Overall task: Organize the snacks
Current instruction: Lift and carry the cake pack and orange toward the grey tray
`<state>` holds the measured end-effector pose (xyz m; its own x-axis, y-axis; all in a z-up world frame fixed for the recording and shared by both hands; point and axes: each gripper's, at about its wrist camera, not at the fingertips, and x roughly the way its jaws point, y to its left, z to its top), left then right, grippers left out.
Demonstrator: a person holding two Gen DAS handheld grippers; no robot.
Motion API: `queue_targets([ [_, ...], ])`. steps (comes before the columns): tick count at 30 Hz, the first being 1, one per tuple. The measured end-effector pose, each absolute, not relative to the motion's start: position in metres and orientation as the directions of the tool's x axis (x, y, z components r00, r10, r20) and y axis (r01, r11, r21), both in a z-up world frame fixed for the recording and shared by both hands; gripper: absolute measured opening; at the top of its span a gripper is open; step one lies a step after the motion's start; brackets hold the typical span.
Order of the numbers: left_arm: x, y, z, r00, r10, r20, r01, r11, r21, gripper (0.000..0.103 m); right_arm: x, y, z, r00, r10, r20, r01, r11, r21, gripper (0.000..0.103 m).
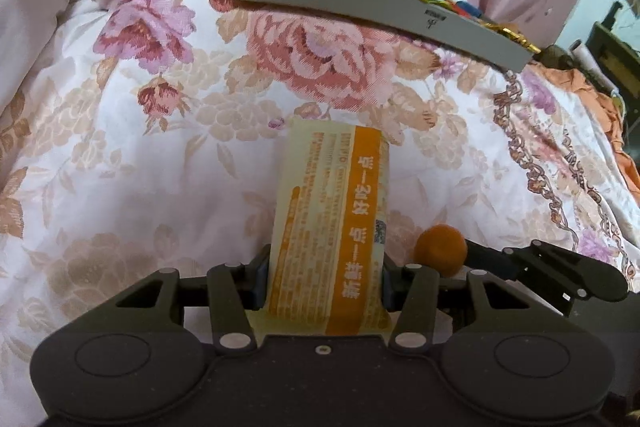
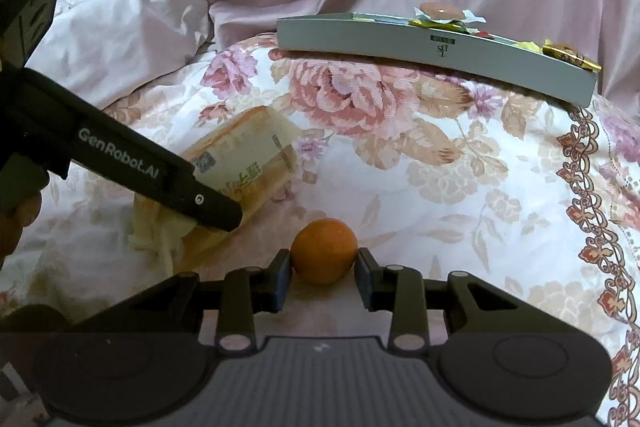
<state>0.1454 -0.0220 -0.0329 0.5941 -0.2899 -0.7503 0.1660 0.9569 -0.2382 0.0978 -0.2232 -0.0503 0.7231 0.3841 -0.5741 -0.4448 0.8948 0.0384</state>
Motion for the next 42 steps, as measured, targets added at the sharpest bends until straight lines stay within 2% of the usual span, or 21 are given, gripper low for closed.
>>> queue_targets([
  [5,0.142,-0.02,-0.037,0.627,-0.312,-0.714,0.166,0.949,-0.27,0.052,0.094,-0.219,-0.052,0.743,0.408,-0.531,-0.467,0.884,0.026,0.038],
  [21,0.143,-0.003,-0.039,0.665,-0.364,-0.652,0.08,0.903,-0.423,0.052,0.097,-0.226,-0.052,0.762,0.419,-0.494,-0.44,0.894,0.081,0.039],
  [36,0.14,0.008,-0.024,0.742,-0.301,-0.598,0.022,0.904,-0.428,0.051,0.091,-0.224,-0.043,0.805,0.415,-0.425,-0.437,0.898,0.048,0.039],
  [42,0.149,0.014,-0.014,0.748,-0.328,-0.576,0.025,0.882,-0.47,0.051,0.095,-0.225,-0.034,0.819,0.425,-0.386,-0.446,0.894,0.039,0.039],
])
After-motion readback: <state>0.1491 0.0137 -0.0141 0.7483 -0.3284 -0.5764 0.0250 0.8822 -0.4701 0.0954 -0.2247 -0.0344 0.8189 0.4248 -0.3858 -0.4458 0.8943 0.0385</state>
